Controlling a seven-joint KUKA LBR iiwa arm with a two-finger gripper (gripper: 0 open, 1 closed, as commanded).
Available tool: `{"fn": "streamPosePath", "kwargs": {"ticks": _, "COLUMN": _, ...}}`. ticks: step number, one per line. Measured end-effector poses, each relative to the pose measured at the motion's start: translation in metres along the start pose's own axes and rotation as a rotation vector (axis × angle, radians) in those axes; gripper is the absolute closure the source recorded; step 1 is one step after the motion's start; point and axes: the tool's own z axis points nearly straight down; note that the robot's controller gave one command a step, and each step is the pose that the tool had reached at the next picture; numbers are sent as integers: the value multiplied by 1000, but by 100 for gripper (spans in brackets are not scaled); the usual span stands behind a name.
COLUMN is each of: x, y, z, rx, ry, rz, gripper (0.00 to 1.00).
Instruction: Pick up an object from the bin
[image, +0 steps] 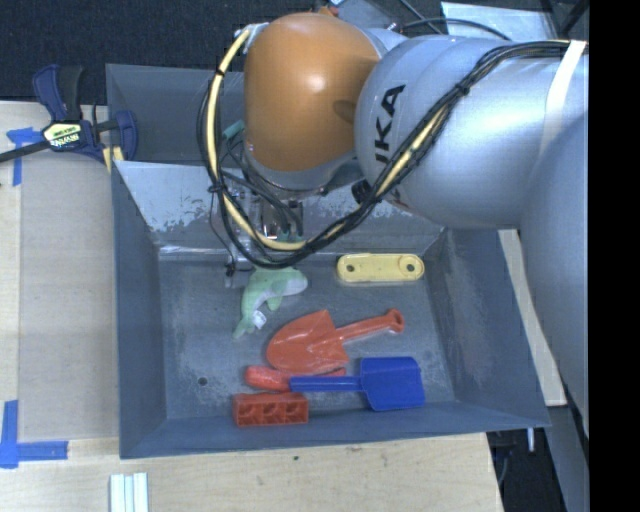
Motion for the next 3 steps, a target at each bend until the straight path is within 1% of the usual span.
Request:
{"fn": "streamPosePath", "kwargs": {"ticks": 1, "x": -2, "y": -1, "z": -6, "rx": -1, "ry": -9, "rz": 3, "gripper": 0}}
{"fn": "streamPosePath", "kwargs": {"ticks": 2, "x": 0, "y": 20, "z": 81, "rx": -2, "ry": -9, "rz": -45, "gripper": 0}}
{"fn": "streamPosePath", "kwargs": {"ticks": 3, "x": 18, "y": -49, "z": 61, "rx": 1, "ry": -12, "rz": 1, "gripper": 0}}
